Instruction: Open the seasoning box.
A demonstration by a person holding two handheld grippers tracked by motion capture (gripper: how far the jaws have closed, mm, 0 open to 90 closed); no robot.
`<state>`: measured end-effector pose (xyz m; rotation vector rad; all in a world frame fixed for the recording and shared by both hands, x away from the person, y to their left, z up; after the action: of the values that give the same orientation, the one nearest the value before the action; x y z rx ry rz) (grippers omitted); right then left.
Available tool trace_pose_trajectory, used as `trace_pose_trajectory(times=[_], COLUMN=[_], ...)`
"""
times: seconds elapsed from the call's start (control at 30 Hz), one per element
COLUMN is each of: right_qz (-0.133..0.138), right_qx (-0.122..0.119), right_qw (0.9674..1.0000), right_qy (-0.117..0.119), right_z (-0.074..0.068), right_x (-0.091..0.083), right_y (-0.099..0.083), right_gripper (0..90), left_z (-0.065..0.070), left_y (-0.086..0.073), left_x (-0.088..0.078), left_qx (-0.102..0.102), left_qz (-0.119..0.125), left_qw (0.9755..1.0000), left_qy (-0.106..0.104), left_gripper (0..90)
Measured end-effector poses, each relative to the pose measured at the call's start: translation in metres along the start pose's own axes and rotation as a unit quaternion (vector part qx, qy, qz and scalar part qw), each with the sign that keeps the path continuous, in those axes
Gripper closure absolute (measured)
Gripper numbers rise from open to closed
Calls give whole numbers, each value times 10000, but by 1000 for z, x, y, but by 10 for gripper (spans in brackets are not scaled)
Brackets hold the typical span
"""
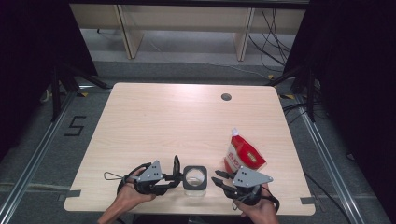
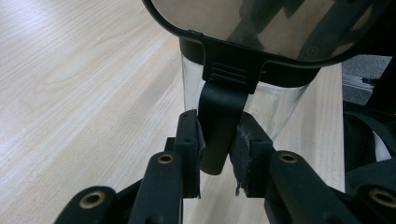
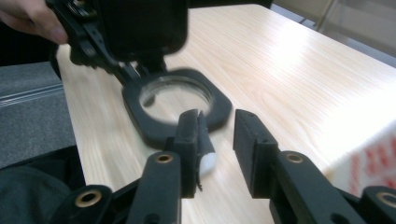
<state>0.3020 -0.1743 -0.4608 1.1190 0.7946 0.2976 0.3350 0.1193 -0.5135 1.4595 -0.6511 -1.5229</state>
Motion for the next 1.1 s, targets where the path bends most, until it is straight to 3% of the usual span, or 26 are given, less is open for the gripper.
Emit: trace_pose_trajectory(times=[0.17, 0.3, 0.37, 0.6, 0.73, 0.77, 0.9, 1.03, 1.07, 1.1], right_qz=[-60, -126, -219, -398, -556, -609, -751, -813, -883, -853], right_qx=[110, 213, 260, 398, 564, 712, 793, 850, 1002, 940], right_qw=[9998, 9994, 9989, 9974, 9949, 9938, 9909, 9888, 9868, 9867], right_qy=[-131, -245, -332, -442, -619, -599, -788, -914, -912, -1013], right_z=[6, 13, 16, 23, 30, 31, 35, 38, 38, 41], right_x=[-17, -30, -35, -46, -59, -60, -61, -61, -61, -61], right_y=[-14, -25, -31, -45, -54, -57, -63, -66, -67, -69], right_gripper=[665, 630, 614, 572, 516, 499, 430, 379, 360, 340], left_z=[3, 5, 6, 11, 11, 10, 5, 5, 5, 6], left_y=[0, -5, -8, -13, -15, -16, -19, -19, -19, -20], left_x=[-3, -10, -14, -19, -22, -23, -29, -31, -31, -32], left_qx=[-54, -73, -220, -373, -582, -757, -849, -953, -948, -979], left_qz=[-31, -101, -76, -42, -52, -48, -4, 102, 82, 60], left_qw=[10000, 9996, 9994, 9984, 9966, 9952, 9931, 9917, 9918, 9914], left_qy=[-35, 252, 268, 412, 578, 611, 803, 851, 858, 866], left_gripper=[680, 570, 531, 392, 315, 301, 282, 249, 242, 232])
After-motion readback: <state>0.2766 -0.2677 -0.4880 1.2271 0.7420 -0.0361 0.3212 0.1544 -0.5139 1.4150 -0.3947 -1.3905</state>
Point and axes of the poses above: each handheld gripper's, and its own axes: x roughly forward along the jaws, y roughly out of its top, z roughly to its right, the point moved 2 cm from there along x, roughly forward along the jaws, and after that the axes turned 13 degrees about -y, right-handed, at the moved point
